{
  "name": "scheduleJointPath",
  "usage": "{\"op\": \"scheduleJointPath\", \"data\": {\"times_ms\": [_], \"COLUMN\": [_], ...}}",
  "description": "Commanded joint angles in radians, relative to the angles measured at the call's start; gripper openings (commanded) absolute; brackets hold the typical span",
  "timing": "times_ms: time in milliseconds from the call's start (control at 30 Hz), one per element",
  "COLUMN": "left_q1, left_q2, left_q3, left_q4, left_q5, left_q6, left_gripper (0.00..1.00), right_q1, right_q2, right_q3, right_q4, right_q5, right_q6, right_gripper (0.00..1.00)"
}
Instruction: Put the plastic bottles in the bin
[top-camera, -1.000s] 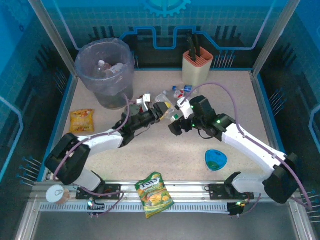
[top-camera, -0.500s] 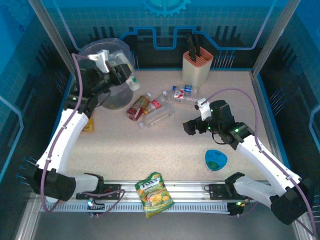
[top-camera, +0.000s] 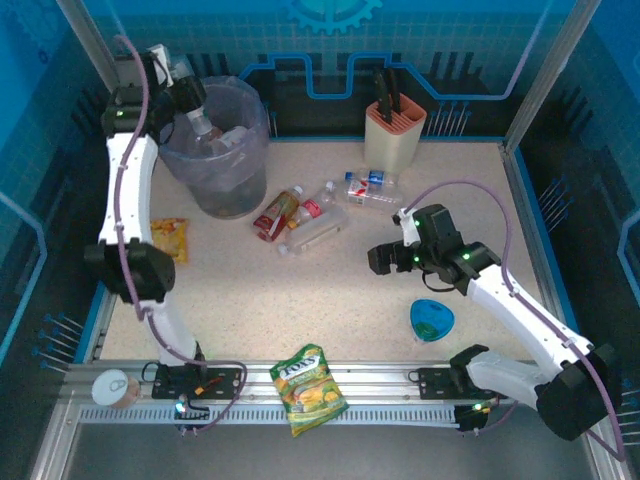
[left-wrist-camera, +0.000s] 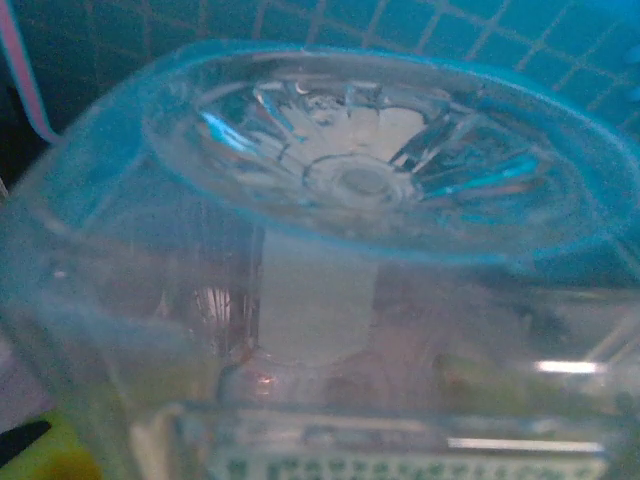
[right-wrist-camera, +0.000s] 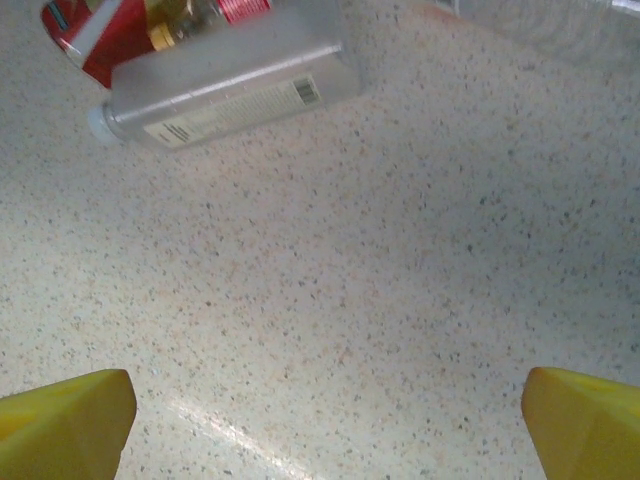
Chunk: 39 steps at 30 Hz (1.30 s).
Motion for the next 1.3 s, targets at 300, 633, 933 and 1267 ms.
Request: {"op": "scheduleJointPath", "data": {"times_ms": [300,633,933,1267], "left_q1": [-0.005,-0.008,-0.018,-0.033], "left_q2": [0.278,0.302,0.244,0.129], "left_q3": [0.220,0.201,0.206,0.206], "left_q4": [-0.287,-0.301,-0.304,-0.313], "left_q5": [-0.086,-0.048,-0.041,-0.070], "left_q6": [0.113,0.140,0.171,0.202], "left_gripper": [0.40,0.78,0.99,0.99], "right_q1": [-0.015,-0.015,-0.015,-0.038], "right_q2": [-0.010,0.010,0.017,0.024], "right_q3": [-0.017,-0.020,-0.029,-0.010], "right_q4": [-0.114,-0.090,-0.068,-0.060], "right_q5": [0.047,0.036,0.012,-0.003], "right_q6": [0.021,0.014,0.026,0.101], "right_gripper": [1.00,1.00,1.00,1.00]}}
